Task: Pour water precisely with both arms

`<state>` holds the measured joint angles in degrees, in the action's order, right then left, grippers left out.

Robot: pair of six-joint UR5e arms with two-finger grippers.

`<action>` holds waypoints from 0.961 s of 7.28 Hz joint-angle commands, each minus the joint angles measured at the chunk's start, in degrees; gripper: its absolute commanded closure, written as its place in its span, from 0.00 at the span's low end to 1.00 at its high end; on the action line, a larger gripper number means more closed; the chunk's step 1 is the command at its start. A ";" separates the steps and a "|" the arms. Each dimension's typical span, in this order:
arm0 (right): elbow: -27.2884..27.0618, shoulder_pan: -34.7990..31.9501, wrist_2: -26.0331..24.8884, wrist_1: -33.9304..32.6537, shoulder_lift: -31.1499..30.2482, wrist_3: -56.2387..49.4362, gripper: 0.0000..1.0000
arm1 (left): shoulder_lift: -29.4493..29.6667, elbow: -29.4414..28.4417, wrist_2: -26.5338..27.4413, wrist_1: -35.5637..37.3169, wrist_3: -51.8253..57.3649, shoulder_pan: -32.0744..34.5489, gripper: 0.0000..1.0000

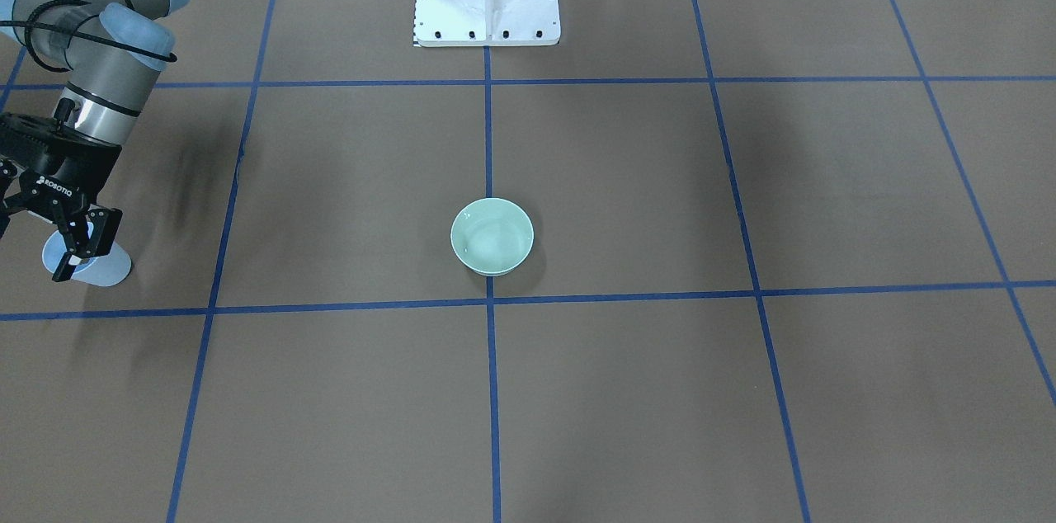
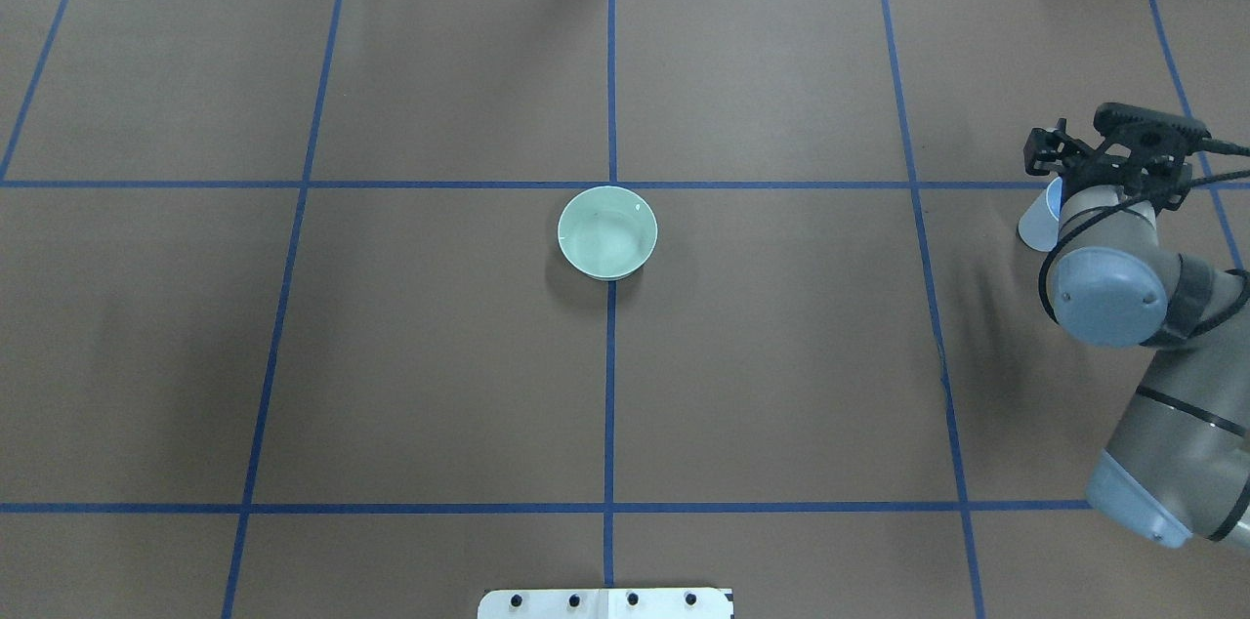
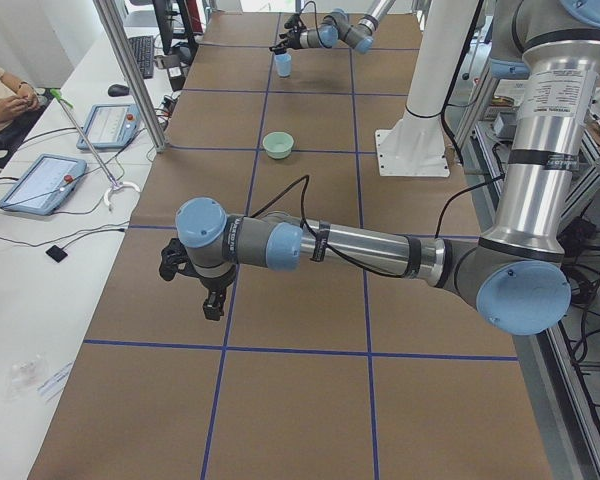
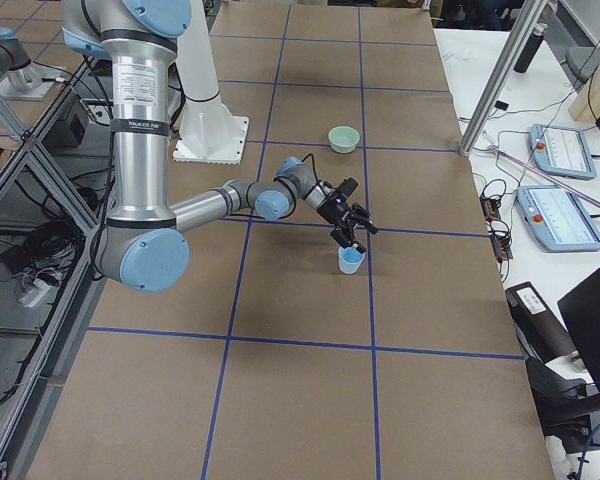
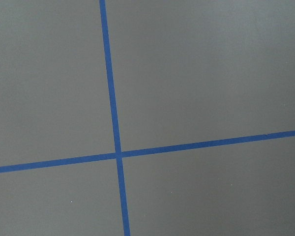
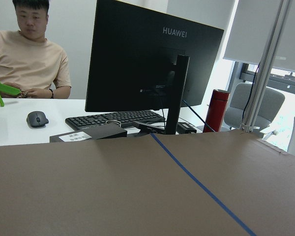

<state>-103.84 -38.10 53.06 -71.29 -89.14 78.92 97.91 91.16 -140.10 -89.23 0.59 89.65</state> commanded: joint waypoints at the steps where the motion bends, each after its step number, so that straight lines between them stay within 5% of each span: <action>1: 0.39 -9.49 18.13 0.01 4.57 -12.94 0.00 | 0.09 1.30 0.09 -0.06 -1.28 -0.09 0.00; 4: 2.39 -28.11 46.61 -0.34 6.60 -35.42 0.00 | 1.14 7.88 0.88 -0.24 -10.42 -3.32 0.00; 7: 14.58 -43.50 67.98 -0.52 9.51 -60.55 0.00 | 6.48 12.63 4.46 -0.77 -21.74 -14.46 0.00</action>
<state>-94.68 -75.37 112.09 -71.73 -80.80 29.05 101.89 102.01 -137.71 -89.87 -16.80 79.92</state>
